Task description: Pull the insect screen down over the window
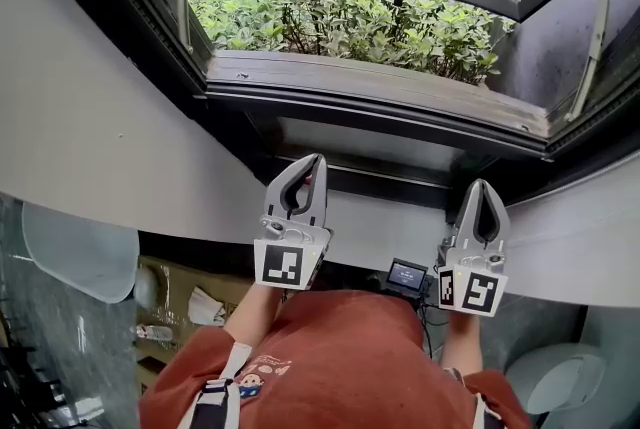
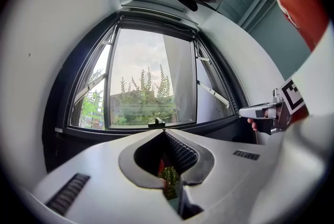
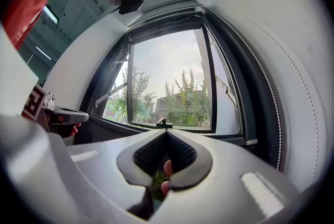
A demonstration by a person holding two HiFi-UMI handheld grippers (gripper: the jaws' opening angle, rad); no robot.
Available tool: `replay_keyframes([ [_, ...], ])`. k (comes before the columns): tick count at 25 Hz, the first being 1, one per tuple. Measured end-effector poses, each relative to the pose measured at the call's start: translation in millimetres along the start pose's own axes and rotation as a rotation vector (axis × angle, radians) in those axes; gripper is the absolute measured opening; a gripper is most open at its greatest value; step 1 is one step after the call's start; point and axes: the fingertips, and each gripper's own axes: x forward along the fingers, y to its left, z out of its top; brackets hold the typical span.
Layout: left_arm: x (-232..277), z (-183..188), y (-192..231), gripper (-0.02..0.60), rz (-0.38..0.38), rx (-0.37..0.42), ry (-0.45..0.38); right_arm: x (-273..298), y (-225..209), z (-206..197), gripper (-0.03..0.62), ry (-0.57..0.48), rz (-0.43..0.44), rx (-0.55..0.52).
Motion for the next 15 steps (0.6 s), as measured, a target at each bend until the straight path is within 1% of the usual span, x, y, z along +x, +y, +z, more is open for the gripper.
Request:
replay_keyframes([
  [3, 0, 3, 5, 0.006, 0.016, 0.005, 0.007, 1, 2, 2, 0.009, -0.006, 0.002, -0.001],
  [10, -3, 2, 5, 0.006, 0.006, 0.003, 0.000, 4, 6, 9, 0.010, -0.025, 0.007, 0.000],
  [15, -4, 12, 10, 0.006, 0.009, 0.013, -0.015, 8, 9, 14, 0.009, -0.047, 0.012, 0.001],
])
